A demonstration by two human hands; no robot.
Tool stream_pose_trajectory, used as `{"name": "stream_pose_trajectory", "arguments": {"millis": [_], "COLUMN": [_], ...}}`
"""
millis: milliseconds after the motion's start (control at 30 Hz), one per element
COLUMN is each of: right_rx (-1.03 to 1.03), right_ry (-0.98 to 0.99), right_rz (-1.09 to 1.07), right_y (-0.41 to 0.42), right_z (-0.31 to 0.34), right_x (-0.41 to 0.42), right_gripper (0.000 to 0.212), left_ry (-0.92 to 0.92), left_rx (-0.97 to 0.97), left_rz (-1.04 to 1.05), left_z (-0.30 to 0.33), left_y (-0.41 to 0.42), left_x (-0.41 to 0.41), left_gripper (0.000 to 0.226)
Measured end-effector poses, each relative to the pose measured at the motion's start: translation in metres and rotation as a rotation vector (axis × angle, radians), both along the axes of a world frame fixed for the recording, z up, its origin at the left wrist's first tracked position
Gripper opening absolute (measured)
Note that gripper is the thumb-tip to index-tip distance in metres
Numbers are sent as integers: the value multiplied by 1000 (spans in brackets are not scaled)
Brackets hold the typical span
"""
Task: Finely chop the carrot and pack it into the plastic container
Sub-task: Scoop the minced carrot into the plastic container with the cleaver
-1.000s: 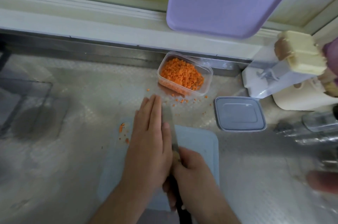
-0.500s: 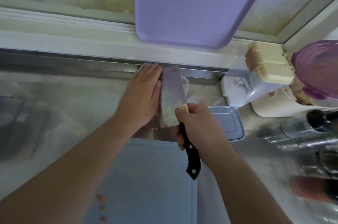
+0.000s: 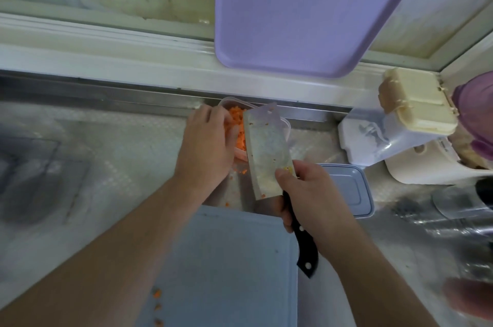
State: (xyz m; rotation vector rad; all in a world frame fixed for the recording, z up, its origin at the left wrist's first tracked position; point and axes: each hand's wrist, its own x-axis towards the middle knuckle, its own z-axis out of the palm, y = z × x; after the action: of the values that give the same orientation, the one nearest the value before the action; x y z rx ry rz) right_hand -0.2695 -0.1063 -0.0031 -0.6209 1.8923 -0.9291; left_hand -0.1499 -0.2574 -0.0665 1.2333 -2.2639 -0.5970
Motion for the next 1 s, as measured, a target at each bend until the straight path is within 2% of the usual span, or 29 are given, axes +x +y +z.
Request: {"name": "stream_pose_trajectory", "arguments": {"millis": [100, 200, 267, 333, 500, 567, 633, 733, 767, 833, 933, 1000], "right_rx": [4, -38, -82, -109, -121, -111, -97, -66, -62, -66, -67, -55], "right_ry": [27, -27, -55, -72, -26, -17, -10, 20, 23, 19, 36, 62], "right_rz": [2, -51, -82, -115, -107, -110, -99, -80, -76, -73, -54, -40], "right_y": [2, -2, -7, -13, -21, -20, -17, -13, -13, -13, -12, -9], "right_z": [0, -1, 0, 1, 3, 3, 4, 3, 2, 2, 4, 4], "right_x": [-4, -5, -6, -8, -15, -18, -19, -17, -16, -16, -17, -20], "right_gripper": [24, 25, 27, 26, 26, 27, 26, 24, 24, 24, 25, 27], "left_ry": [-4, 127, 109, 49, -22, -51, -35, 42, 56, 10, -231, -378], "left_rx": [-110, -109, -44, 3, -123, -173, -168, -186, -179, -168, -158, -150], "left_rz": [83, -150, -326, -370, -225, -142, -69, -91, -130, -266, -456, -451], "left_z": [12, 29, 31, 24, 6, 6, 12, 26, 29, 33, 28, 23], "left_y": [3, 20, 31, 37, 31, 25, 19, 14, 14, 16, 16, 17], "left_x": [-2, -5, -2, 4, 7, 6, 4, -5, -11, -20, -22, -19], "left_gripper": [18, 21, 35, 48, 45, 33, 14, 14, 24, 60, 95, 104]}}
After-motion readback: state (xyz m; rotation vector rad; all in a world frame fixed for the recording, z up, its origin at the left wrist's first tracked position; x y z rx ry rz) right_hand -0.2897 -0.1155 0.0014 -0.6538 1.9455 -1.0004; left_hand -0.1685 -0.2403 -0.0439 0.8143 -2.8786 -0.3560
